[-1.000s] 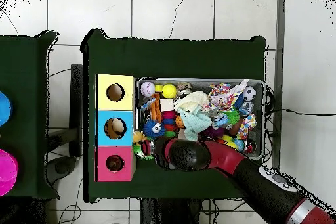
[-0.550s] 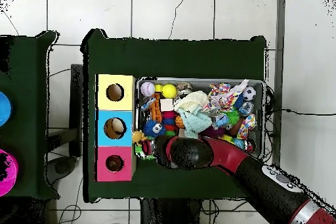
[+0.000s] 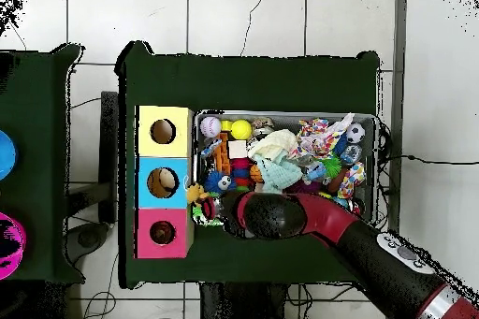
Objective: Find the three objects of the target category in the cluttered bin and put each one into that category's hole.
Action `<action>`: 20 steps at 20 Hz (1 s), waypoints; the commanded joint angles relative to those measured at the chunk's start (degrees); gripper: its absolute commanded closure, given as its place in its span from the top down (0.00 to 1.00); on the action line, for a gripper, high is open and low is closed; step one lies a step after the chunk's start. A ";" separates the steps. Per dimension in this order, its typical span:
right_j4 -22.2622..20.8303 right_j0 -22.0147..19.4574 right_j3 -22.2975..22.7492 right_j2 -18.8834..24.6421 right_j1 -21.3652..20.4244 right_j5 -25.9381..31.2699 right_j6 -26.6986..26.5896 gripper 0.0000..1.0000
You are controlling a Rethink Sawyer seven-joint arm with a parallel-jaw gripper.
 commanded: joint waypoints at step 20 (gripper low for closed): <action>2.78 -5.69 0.12 13.43 1.38 18.87 -6.39 0.00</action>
